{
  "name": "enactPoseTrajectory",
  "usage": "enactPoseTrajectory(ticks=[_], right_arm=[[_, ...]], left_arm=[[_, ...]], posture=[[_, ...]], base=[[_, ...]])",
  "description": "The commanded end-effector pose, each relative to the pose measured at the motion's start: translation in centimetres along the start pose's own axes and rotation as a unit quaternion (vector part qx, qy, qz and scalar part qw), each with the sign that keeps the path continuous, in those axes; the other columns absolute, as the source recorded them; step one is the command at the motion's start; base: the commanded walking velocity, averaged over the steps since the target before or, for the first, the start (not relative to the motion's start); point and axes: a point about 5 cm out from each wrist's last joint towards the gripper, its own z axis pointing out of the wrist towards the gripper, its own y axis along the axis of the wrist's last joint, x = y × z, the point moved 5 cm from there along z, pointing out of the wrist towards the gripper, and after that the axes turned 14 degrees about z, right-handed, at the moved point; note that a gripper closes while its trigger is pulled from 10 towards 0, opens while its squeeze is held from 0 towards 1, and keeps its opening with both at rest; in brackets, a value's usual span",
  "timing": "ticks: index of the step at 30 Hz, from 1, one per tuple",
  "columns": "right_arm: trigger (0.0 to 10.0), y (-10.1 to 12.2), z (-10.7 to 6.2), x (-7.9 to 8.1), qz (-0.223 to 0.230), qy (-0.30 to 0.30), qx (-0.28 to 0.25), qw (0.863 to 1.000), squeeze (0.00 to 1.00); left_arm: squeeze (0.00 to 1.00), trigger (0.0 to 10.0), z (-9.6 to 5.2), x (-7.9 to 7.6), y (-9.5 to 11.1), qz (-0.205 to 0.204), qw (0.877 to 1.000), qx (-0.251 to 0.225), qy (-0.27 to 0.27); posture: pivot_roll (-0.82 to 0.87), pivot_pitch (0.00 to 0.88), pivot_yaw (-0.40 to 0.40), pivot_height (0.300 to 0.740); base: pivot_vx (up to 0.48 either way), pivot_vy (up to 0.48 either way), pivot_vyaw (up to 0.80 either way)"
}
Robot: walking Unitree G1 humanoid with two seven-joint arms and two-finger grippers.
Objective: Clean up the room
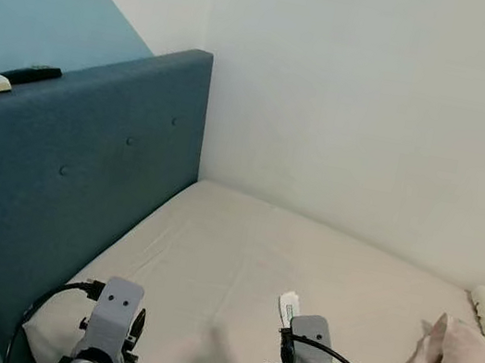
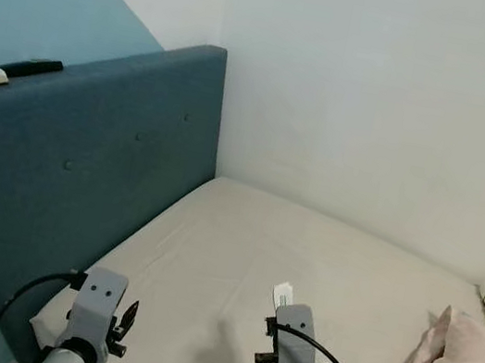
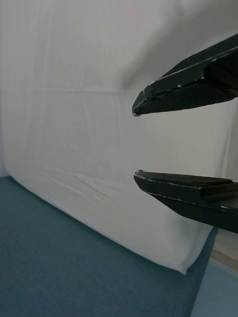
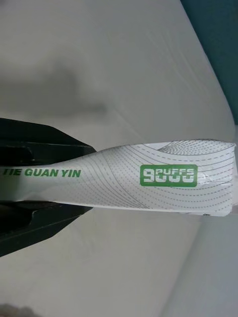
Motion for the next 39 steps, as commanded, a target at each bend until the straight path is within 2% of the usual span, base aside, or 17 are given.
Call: enactPoseTrajectory(ticks=[1, 5, 7, 13, 36, 39], right_arm=[[10.0, -2.0, -0.4, -0.4, 0.028, -0.007, 0.035, 0.999, 0.0], [10.0, -3.0, -0.6, -0.6, 0.032, -0.011, 0.051, 0.998, 0.0], [10.0, -4.3, -1.0, -1.2, 0.008, -0.023, 0.069, 0.997, 0.0], [10.0, -6.0, -1.8, -1.6, -0.002, -0.033, 0.09, 0.995, 0.0], [10.0, -5.6, -1.3, -2.1, -0.016, -0.029, 0.085, 0.996, 0.0], [10.0, -5.8, -1.4, -2.2, -0.003, -0.034, 0.087, 0.996, 0.0]], left_arm=[[0.0, 10.0, -0.2, -0.9, -1.0, 0.01, 1.0, 0.013, -0.019], [0.0, 10.0, -0.4, -1.2, -1.9, 0.01, 0.999, 0.026, -0.023], [0.0, 10.0, -0.8, -1.1, -3.7, 0.008, 0.999, 0.051, -0.017], [0.0, 10.0, -1.6, -0.6, -5.5, 0.002, 0.997, 0.074, -0.003], [0.0, 10.0, -1.4, -1.1, -5.4, 0.009, 0.998, 0.067, -0.002], [0.0, 10.0, -1.3, -1.2, -5.3, 0.013, 0.998, 0.066, -0.004]], posture=[[0.02, 0.098, -0.033, 0.74], [0.01, 0.097, -0.032, 0.74], [0.01, 0.097, -0.031, 0.74], [0.01, 0.092, -0.037, 0.74], [0.01, 0.107, -0.065, 0.74], [0.01, 0.109, -0.061, 0.74]], base=[[0.0, 0.0, 0.0], [0.0, 0.0, 0.0], [0.0, 0.0, 0.0], [0.0, 0.0, 0.0], [0.0, 0.0, 0.0], [0.0, 0.0, 0.0]])
